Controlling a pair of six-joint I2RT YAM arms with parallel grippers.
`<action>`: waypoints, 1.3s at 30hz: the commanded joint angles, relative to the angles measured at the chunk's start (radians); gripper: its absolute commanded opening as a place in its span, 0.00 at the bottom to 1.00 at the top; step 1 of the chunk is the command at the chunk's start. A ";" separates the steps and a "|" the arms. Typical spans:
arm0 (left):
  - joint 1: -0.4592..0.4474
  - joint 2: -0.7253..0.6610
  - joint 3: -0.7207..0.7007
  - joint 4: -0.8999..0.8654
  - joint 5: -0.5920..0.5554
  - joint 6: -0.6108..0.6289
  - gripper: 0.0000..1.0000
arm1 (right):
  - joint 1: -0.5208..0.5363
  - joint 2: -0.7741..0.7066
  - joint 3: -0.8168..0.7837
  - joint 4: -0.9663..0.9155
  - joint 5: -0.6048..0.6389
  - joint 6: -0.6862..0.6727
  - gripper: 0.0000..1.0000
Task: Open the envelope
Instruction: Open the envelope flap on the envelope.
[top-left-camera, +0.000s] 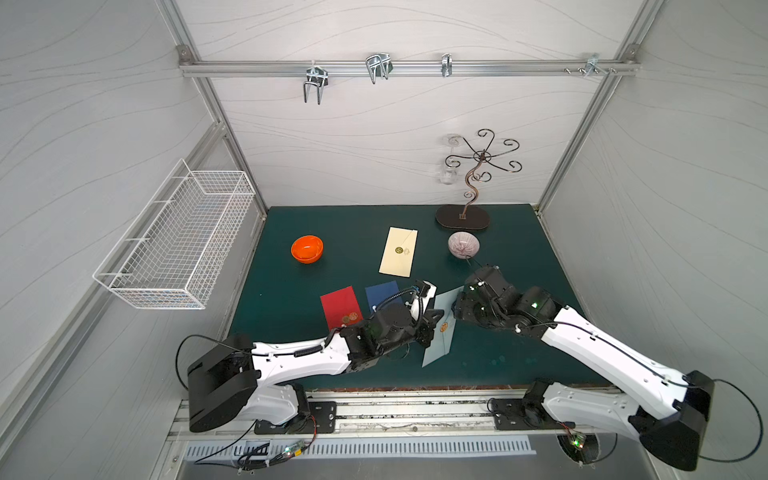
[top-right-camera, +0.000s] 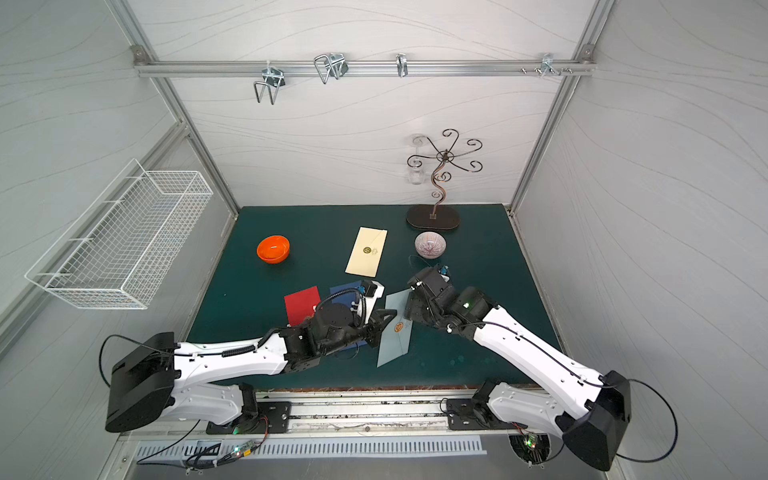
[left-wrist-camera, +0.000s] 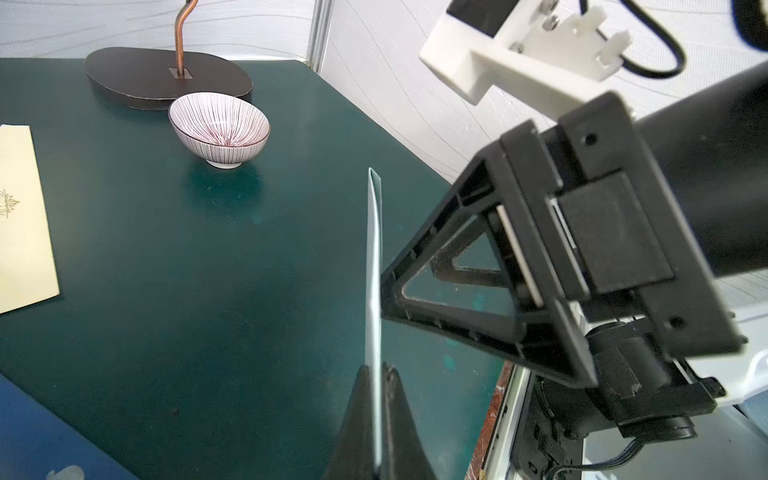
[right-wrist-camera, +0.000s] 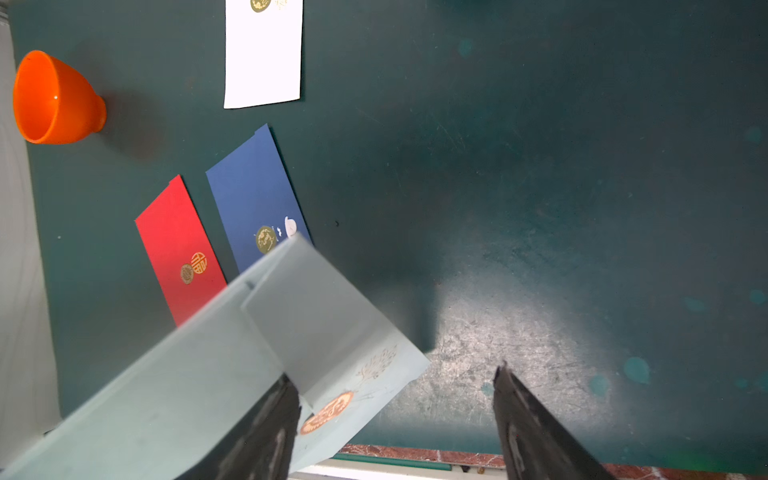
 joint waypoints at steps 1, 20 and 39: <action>-0.006 -0.018 0.017 0.076 0.000 0.017 0.00 | 0.021 0.009 0.027 -0.024 0.027 -0.031 0.76; -0.006 -0.026 0.012 0.075 0.017 0.019 0.00 | 0.026 0.042 0.004 -0.032 0.037 0.009 0.76; -0.006 -0.038 0.008 0.066 0.015 0.024 0.00 | 0.027 0.023 0.030 -0.017 -0.018 -0.026 0.76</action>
